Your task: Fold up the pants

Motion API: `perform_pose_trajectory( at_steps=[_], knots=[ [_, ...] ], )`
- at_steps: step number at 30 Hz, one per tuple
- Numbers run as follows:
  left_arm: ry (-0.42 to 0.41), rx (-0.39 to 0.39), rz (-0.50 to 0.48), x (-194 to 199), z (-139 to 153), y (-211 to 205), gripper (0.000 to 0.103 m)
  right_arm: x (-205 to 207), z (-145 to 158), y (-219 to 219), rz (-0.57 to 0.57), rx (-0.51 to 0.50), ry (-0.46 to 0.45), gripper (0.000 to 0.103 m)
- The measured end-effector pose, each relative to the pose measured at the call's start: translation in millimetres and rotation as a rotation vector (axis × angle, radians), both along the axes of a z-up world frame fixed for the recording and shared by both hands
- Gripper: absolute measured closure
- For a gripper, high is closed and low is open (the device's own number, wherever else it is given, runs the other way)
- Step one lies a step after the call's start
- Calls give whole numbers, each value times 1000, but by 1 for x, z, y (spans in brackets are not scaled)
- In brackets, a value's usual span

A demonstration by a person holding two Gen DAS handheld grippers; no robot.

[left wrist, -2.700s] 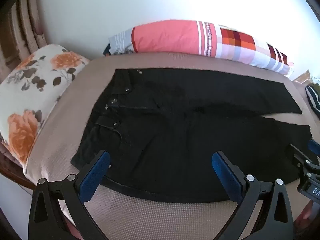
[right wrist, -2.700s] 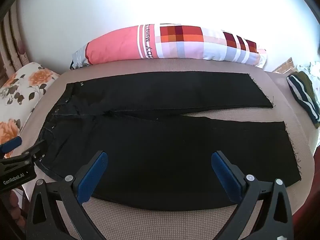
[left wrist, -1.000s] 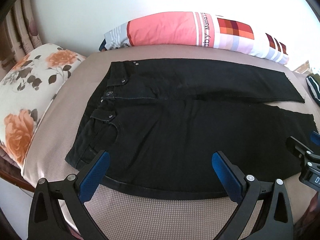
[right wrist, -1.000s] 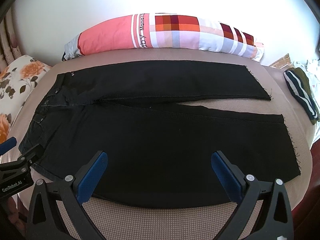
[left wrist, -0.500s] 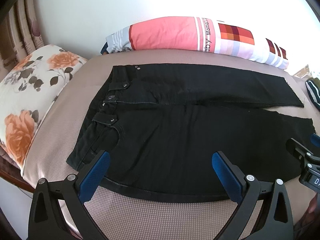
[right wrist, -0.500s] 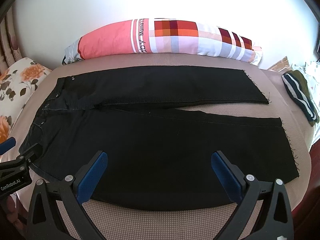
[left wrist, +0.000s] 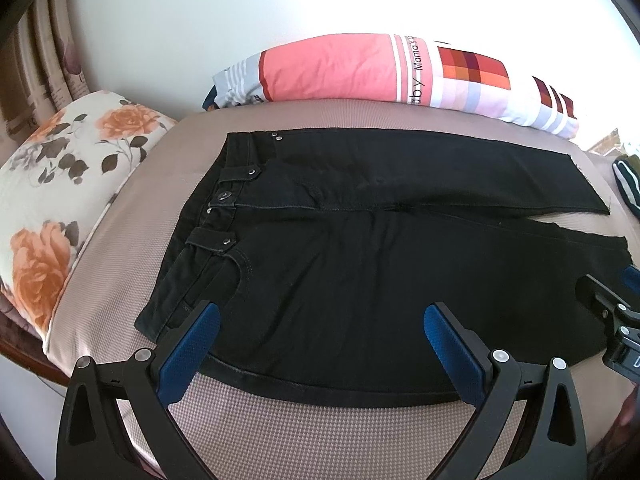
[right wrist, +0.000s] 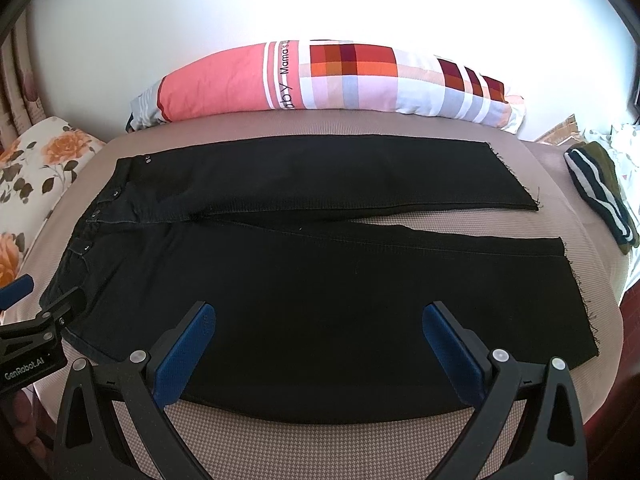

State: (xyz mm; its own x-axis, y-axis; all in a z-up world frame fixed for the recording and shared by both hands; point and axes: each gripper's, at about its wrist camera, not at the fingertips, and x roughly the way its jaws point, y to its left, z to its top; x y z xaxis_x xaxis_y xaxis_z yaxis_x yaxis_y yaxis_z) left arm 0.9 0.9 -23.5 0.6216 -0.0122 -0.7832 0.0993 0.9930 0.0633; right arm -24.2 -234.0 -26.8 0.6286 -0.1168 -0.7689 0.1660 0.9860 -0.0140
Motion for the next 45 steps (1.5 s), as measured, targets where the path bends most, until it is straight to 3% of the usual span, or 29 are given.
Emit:
perform_pose_trajectory(
  at_steps=[12,19,25,30,34,36,40,43,45],
  knots=[
    [-3,5,1,2,0,1,2,0,1,-1,1,-1,1,0],
    [4,-44,-15,17,8,15,2,2,4,-4,23,32,-16,0],
    [11,-100,8,61,33,53,2,13,14,-17,90,159,-48,0],
    [49,-179,62,132,42,105,3,31,27,-24,130,183,-90,0],
    [75,-236,73,189,29,140,19,55,38,-25,166,200,-115,0],
    [108,-275,54,218,15,151,40,72,38,-26,160,202,-106,0],
    [218,-489,33,274,-26,178,51,106,30,-27,134,216,-71,0],
    [257,-582,54,302,-48,192,54,129,20,-24,117,229,-46,0],
    [271,-605,62,315,-58,197,54,145,12,-19,120,229,-24,0]
  ],
)
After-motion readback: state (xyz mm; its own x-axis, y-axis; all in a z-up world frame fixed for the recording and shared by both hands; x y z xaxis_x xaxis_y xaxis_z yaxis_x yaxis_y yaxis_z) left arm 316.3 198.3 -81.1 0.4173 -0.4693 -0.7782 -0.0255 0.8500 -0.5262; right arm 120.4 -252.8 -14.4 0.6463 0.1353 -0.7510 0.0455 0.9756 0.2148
